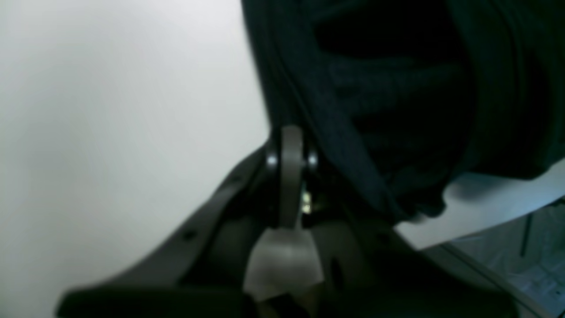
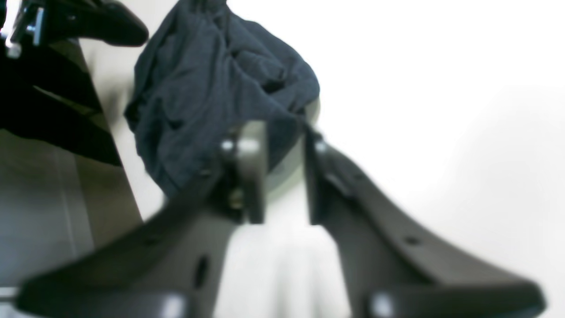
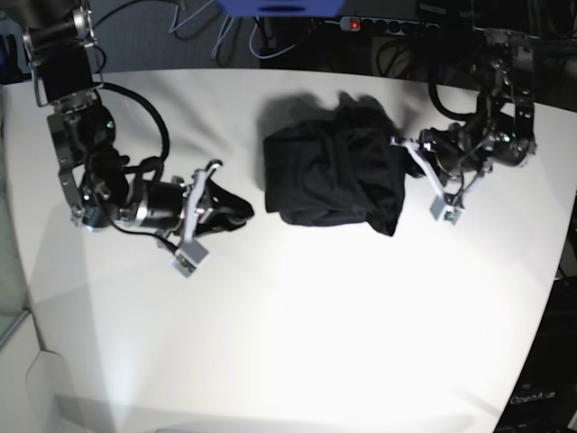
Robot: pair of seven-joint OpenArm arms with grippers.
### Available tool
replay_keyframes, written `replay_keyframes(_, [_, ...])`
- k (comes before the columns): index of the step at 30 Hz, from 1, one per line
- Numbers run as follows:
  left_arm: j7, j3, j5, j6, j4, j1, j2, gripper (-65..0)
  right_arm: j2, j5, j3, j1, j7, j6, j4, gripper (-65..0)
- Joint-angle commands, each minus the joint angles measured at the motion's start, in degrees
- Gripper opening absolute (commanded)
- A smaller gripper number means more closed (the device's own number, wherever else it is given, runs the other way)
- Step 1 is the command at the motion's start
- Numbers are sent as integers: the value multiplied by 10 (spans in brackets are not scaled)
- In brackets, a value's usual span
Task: Fold the T-shirt properly
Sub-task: 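Tuck and flatten the bundle's edges with both grippers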
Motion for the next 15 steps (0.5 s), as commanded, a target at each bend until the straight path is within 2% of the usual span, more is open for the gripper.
replay_keyframes(1, [-4, -1, -5, -2, 7, -1, 1, -650, 6, 11, 3, 13, 14, 4, 7, -594])
replay_keyframes(4, [-5, 11, -4, -2, 7, 6, 8, -650, 7, 7, 0, 23, 14, 4, 5, -636])
replay_keyframes(9, [-7, 37, -4, 0, -13, 5, 9, -650, -5, -58, -2, 44, 14, 4, -34, -640])
replay_keyframes(15, [-46, 41, -4, 2, -48, 11, 22, -650, -27, -120, -1, 80, 9, 4, -90, -639])
